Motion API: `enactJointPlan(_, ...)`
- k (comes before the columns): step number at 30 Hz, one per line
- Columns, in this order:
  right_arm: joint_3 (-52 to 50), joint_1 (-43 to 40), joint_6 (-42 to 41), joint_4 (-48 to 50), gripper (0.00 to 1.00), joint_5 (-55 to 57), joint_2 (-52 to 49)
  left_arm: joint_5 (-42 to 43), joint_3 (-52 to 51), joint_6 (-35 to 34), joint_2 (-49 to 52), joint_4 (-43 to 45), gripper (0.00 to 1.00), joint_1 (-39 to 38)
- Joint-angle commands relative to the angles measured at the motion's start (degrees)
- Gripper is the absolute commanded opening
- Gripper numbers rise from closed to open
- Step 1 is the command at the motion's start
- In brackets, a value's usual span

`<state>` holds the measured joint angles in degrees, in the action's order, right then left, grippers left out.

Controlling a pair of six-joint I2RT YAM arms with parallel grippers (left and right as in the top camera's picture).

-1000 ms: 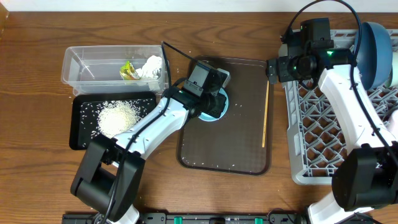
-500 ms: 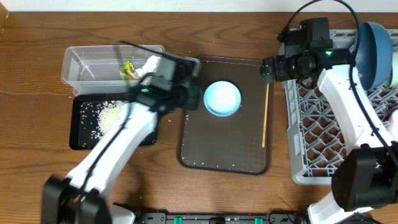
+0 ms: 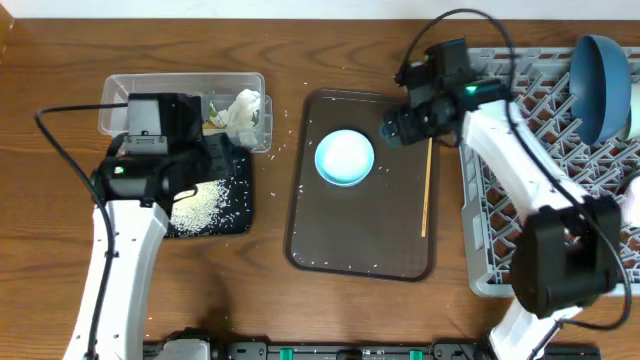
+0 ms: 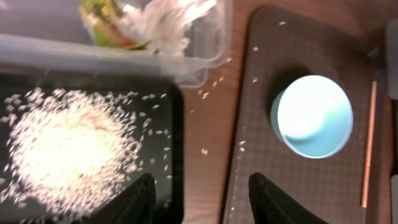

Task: Sort waste into correct bins and load items into the dishwasher rack
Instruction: 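Release the bowl and pull the left gripper back left, then reach the right gripper to the bowl rim and grasp it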

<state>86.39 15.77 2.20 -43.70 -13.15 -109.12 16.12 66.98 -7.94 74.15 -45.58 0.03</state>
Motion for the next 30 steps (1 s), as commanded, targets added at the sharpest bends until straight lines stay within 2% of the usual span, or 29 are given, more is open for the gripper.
enactJointPlan(1, 0.04, 2.78, -0.07, 0.87, 0.78, -0.46, -2.75, -0.35, 0.26, -0.31, -0.31, -0.68, 0.51, 0.98)
enactJointPlan(10, 0.04, 6.62, -0.02, 2.56, 0.64, -0.28, -8.33, -0.35, 0.26, -0.31, -0.31, -0.68, 0.51, 0.96)
enactJointPlan(21, 0.04, 6.82, -0.04, 2.32, 0.25, 3.52, -9.03, -0.35, 0.26, -0.31, -0.31, -0.68, 0.51, 0.96)
enactJointPlan(30, -0.39, 6.8, -0.04, 2.16, 0.23, 3.52, -9.03, -0.35, 0.26, -0.31, -0.31, -0.7, 0.52, 0.96)
